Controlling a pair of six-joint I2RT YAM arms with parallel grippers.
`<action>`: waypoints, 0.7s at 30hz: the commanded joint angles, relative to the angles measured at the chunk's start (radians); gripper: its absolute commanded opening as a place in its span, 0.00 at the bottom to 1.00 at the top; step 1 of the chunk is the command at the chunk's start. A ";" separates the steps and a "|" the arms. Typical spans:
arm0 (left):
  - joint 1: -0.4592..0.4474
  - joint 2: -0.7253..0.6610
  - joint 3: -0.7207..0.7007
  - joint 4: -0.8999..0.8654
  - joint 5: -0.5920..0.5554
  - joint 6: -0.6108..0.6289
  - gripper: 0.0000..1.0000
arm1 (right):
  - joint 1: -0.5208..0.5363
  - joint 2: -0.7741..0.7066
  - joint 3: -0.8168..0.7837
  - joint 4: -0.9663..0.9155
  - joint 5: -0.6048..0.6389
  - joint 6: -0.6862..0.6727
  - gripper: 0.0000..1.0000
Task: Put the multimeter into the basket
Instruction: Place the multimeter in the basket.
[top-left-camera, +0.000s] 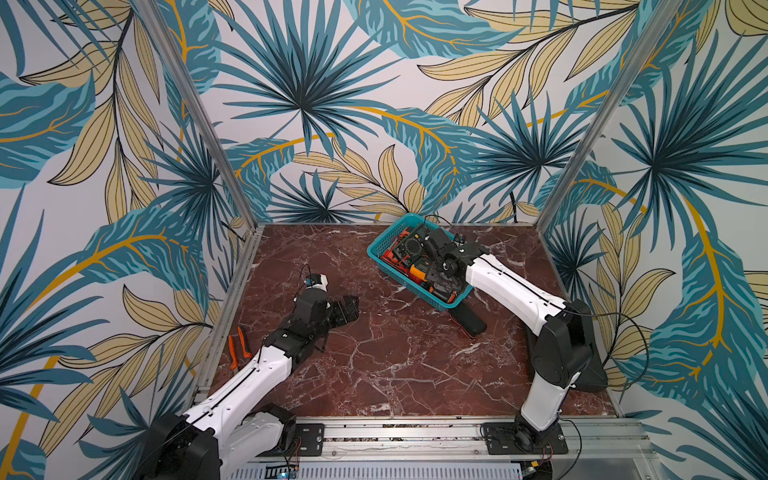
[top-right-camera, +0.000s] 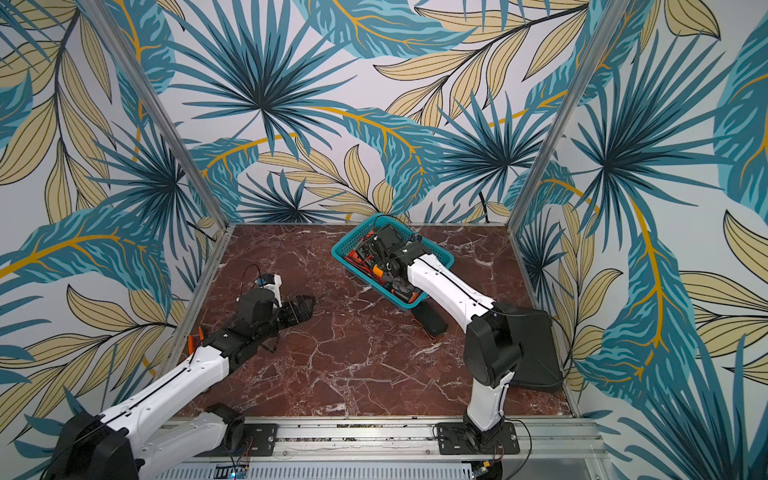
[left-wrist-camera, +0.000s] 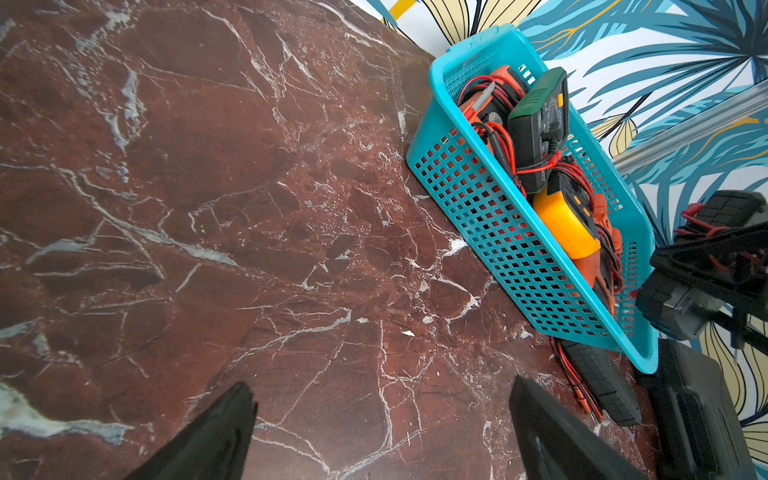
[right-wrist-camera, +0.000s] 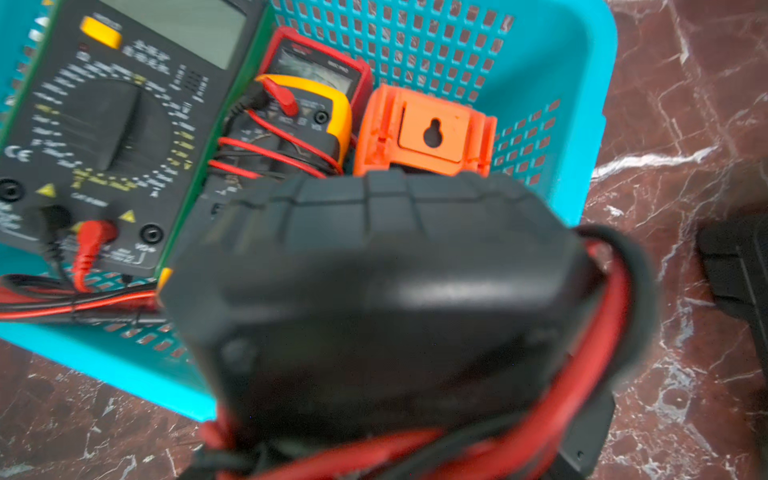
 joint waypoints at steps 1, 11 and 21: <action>0.004 0.004 -0.004 0.026 0.007 0.014 1.00 | -0.015 0.031 -0.027 0.048 -0.038 0.037 0.43; 0.004 0.007 -0.004 0.025 0.012 0.010 1.00 | -0.046 0.068 -0.100 0.122 -0.121 0.079 0.49; 0.004 0.009 -0.004 0.026 0.018 0.007 1.00 | -0.058 0.038 -0.122 0.126 -0.116 0.079 0.99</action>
